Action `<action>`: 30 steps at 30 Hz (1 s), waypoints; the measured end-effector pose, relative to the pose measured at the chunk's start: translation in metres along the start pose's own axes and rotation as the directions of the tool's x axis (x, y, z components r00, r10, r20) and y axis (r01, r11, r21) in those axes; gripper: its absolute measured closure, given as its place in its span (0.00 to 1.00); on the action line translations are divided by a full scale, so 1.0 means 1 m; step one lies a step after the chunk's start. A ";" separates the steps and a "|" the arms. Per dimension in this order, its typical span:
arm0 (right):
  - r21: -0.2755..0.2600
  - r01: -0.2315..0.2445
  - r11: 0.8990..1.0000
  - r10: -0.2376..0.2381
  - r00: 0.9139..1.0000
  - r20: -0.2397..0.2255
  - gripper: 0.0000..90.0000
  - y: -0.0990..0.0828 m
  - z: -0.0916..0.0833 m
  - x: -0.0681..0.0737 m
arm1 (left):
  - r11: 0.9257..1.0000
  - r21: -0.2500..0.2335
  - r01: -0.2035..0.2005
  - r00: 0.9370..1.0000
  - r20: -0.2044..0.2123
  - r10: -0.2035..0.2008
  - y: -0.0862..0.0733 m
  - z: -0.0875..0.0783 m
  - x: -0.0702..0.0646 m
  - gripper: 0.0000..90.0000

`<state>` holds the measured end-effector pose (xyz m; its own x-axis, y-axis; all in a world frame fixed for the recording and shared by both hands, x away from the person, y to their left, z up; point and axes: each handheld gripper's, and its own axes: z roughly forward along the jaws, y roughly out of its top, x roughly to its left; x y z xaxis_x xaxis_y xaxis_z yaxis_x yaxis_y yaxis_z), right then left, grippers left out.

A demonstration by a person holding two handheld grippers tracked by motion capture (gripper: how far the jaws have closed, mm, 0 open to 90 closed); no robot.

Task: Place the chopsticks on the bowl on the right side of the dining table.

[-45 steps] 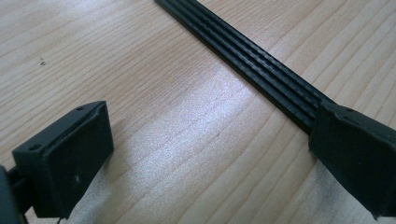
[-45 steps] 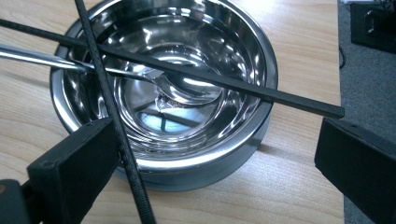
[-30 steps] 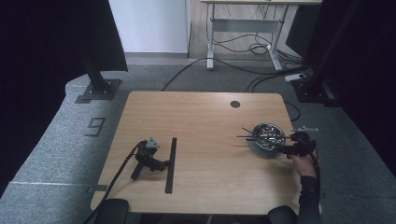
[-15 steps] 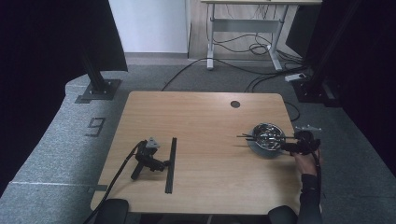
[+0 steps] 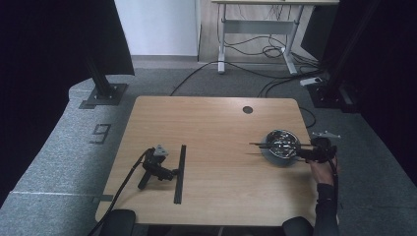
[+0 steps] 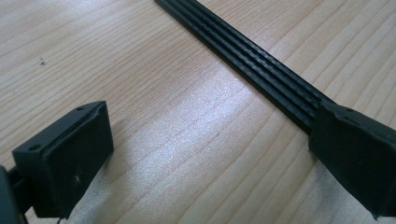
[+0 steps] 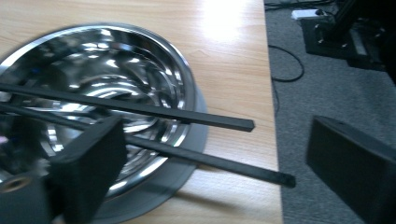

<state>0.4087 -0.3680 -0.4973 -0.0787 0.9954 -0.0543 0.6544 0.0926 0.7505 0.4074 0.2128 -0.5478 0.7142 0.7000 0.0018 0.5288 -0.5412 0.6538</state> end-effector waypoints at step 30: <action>0.004 0.145 0.989 -0.141 0.968 -0.209 0.66 0.003 0.011 0.062 | 1.000 0.001 -0.001 1.000 0.000 0.001 0.000 0.000 0.000 0.00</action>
<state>0.4136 -0.3058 -0.5055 -0.3257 0.9452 -0.0210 0.6393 0.2366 0.7316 0.4076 0.2130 -0.5478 0.7147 0.6994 0.0023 0.5284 -0.5421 0.6534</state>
